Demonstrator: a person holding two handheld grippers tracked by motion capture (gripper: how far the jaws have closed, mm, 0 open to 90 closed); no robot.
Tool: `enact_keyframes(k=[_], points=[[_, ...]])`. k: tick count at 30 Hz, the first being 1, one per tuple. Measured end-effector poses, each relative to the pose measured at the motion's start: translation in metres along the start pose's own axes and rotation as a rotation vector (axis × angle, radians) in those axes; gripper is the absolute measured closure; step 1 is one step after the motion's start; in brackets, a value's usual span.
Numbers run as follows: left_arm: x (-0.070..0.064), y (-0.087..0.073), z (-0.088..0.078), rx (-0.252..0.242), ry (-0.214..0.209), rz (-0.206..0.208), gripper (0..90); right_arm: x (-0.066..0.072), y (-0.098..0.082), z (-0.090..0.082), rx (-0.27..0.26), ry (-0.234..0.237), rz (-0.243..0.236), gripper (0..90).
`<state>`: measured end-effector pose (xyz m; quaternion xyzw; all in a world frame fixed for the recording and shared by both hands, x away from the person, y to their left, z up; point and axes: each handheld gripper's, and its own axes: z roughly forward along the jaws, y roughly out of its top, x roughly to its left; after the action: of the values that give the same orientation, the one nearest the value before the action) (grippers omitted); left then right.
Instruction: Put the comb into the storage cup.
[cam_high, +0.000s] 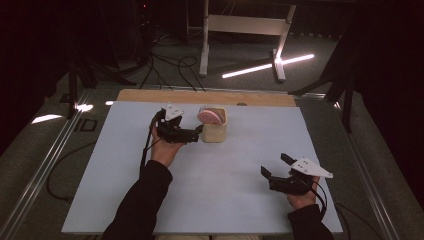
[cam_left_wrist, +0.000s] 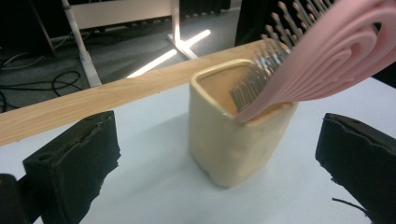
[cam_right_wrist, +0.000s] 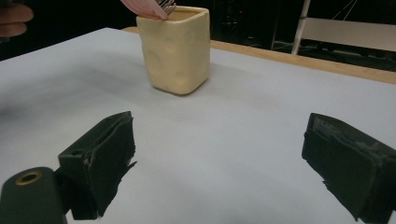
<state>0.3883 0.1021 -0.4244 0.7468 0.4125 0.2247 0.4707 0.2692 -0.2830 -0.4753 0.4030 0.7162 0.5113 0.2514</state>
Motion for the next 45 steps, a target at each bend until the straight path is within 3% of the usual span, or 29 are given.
enact_keyframes(k=[8, 15, 19, 25, 33, 45], points=[[0.014, -0.014, -0.033, -0.059, 0.012, -0.019, 0.1, 0.001, 0.0, 0.001, 0.002, 0.001, -0.002, 9.2], [0.022, -0.038, -0.063, -0.098, 0.048, 0.002, 0.1, 0.001, 0.0, 0.001, 0.001, 0.002, -0.008, 9.2], [0.028, -0.06, -0.079, -0.097, 0.078, 0.008, 0.1, 0.002, 0.0, 0.001, -0.001, 0.001, -0.003, 9.2], [0.036, -0.082, -0.096, -0.105, 0.097, -0.025, 0.1, 0.003, 0.0, 0.002, 0.003, 0.002, -0.009, 9.2], [0.043, -0.109, -0.118, -0.094, 0.134, -0.024, 0.1, 0.003, 0.0, -0.002, -0.006, -0.001, 0.002, 9.2], [0.054, -0.131, -0.147, -0.138, 0.152, -0.027, 0.1, 0.003, -0.003, -0.006, -0.01, -0.011, -0.002, 9.1]])
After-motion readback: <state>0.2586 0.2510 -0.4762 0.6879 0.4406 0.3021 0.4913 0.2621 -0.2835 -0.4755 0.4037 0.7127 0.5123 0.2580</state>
